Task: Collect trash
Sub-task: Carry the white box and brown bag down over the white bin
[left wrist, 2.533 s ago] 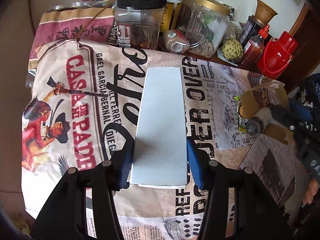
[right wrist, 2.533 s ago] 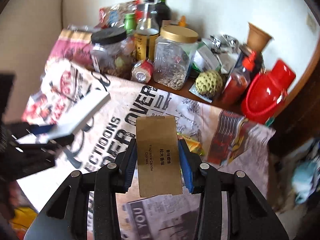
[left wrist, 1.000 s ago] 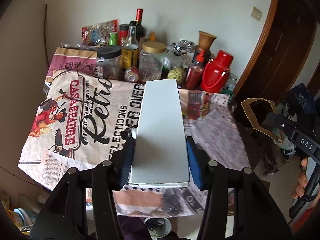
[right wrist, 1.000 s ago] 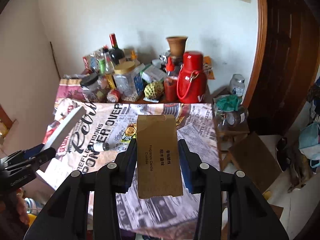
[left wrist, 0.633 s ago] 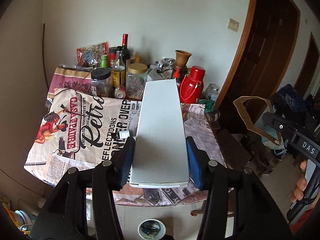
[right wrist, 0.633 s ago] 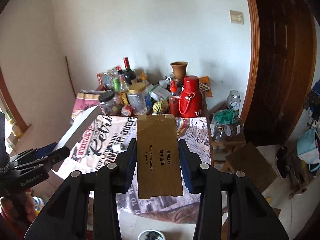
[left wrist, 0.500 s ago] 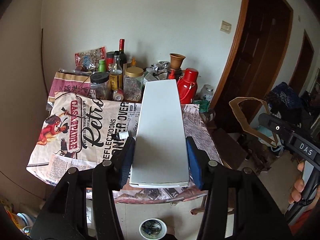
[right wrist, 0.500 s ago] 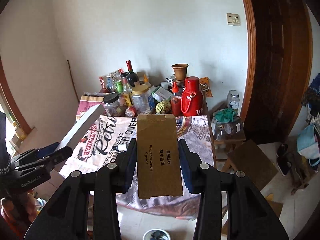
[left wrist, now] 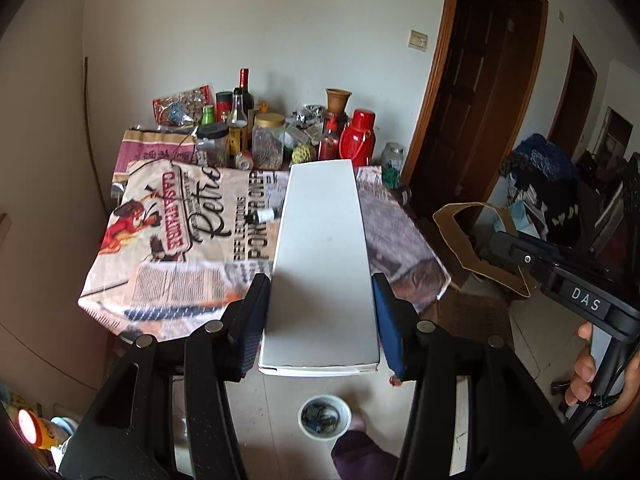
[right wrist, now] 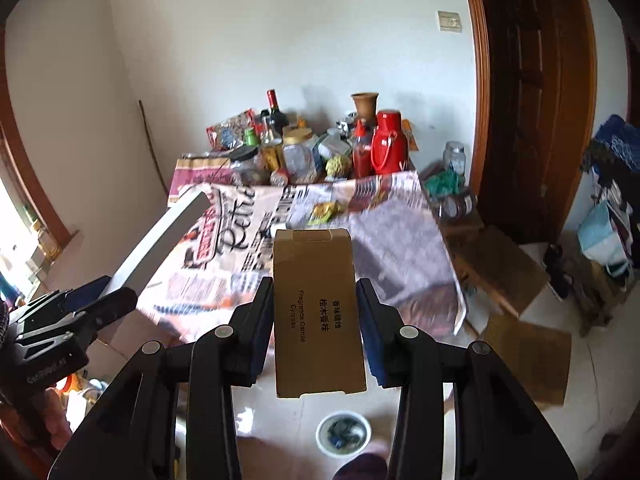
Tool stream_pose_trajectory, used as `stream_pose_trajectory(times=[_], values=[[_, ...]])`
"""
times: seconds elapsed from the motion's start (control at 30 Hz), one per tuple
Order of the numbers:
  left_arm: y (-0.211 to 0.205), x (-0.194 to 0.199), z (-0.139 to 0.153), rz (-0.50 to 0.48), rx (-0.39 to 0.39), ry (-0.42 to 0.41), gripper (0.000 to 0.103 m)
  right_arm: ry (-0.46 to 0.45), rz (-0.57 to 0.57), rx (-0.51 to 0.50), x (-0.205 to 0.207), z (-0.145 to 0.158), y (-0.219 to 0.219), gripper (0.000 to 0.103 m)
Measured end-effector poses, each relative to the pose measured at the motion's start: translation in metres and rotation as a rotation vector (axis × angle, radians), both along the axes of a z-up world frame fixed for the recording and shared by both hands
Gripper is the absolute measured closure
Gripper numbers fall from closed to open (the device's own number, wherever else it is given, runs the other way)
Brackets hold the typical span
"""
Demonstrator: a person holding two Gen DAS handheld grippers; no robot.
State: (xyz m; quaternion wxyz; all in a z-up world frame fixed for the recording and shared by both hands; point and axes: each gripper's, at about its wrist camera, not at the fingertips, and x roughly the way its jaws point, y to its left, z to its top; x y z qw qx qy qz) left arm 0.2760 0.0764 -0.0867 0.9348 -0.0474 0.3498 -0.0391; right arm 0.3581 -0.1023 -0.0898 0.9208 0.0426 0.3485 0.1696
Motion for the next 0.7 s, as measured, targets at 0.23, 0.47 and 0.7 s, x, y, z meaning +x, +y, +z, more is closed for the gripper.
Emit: stream_pose_trajectory(times=[0.23,0.47,0.7], values=[[0.008,-0.041,-0.031,-0.018,-0.013,0.093,0.053,0.081,-0.003,-0.009,-0.043,-0.023,0.01,0.066],[0.007,-0.057,-0.067,-0.015,-0.031,0.21,0.053,0.19,-0.002,-0.034,-0.053,-0.06,0.007,0.066],[-0.009,-0.048,-0.145,0.014,-0.048,0.402,0.053,0.352,0.028,-0.049,-0.045,-0.131,-0.006,0.066]])
